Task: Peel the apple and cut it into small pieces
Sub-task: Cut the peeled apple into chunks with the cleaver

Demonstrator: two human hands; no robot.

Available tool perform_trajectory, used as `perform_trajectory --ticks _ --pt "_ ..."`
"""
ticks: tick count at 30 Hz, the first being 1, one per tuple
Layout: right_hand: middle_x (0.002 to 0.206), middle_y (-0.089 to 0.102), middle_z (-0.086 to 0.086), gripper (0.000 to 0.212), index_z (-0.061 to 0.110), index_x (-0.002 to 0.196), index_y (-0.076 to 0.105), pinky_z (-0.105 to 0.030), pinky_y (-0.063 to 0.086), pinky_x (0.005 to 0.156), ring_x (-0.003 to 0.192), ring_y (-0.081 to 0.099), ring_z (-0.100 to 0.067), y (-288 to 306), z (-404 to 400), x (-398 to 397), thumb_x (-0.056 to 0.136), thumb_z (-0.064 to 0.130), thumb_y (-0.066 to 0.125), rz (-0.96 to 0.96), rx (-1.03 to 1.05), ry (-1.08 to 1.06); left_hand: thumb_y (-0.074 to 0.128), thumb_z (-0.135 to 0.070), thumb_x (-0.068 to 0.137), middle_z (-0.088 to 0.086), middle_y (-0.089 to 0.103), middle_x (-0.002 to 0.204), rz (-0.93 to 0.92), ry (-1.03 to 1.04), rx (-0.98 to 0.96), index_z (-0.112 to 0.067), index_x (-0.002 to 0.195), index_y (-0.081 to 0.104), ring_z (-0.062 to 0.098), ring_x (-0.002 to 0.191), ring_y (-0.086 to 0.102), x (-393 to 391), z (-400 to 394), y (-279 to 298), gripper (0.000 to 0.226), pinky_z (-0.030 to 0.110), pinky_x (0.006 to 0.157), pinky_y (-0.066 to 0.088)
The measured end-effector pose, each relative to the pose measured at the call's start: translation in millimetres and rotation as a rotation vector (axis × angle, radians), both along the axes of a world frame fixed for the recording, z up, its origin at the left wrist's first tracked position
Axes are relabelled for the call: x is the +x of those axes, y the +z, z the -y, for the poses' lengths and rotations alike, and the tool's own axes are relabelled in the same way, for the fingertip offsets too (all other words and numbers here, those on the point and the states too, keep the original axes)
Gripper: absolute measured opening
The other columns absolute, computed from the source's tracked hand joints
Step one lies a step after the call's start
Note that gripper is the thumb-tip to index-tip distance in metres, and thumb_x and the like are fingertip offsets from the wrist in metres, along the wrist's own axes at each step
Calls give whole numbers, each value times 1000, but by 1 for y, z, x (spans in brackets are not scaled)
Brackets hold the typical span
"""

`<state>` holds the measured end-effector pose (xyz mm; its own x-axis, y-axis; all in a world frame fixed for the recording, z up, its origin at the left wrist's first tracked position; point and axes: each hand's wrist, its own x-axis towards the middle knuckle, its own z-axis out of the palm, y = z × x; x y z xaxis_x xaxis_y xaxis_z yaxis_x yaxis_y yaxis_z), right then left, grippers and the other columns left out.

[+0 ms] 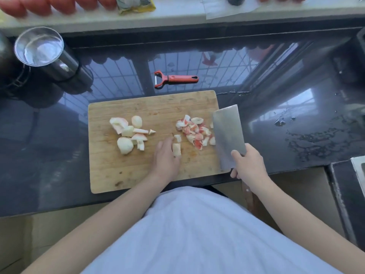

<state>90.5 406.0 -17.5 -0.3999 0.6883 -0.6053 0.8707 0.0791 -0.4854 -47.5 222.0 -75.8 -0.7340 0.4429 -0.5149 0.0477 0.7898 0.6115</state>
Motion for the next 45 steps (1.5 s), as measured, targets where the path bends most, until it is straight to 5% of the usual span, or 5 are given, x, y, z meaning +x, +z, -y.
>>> perform_trajectory --ticks 6,13,19,31,45 --pt "63 68 -13 13 17 100 54 -27 45 53 39 59 -11 2 -20 14 94 23 45 -17 34 -53 57 -8 94 -1 61 125 -15 299 60 -19 136 58 15 99 62 2 22 6 43 32 92 48" --pt "59 69 -9 11 23 95 53 -27 45 51 39 59 -9 -3 -20 3 93 23 42 -13 -13 19 49 1 101 6 60 91 600 1098 188 -7 88 57 16 79 59 3 27 7 17 31 85 52" --pt "68 70 -10 15 24 98 51 -48 61 66 54 69 -18 -6 -39 4 93 23 37 -3 -43 86 50 2 97 10 64 107 621 1062 373 5 132 54 20 102 65 18 -44 26 36 33 104 52" --pt "78 71 -7 18 29 100 55 -56 58 67 70 71 -40 -35 -69 19 88 25 43 -75 -210 -49 51 -20 103 -2 63 133 149 741 42 -17 137 61 18 121 58 67 4 35 36 33 100 46" --pt "95 70 -7 19 19 106 59 -35 47 54 51 61 -26 -51 -57 28 91 20 47 -179 -258 -113 51 -18 102 -1 58 138 90 596 -10 -18 141 57 18 116 52 40 32 31 39 32 94 42"
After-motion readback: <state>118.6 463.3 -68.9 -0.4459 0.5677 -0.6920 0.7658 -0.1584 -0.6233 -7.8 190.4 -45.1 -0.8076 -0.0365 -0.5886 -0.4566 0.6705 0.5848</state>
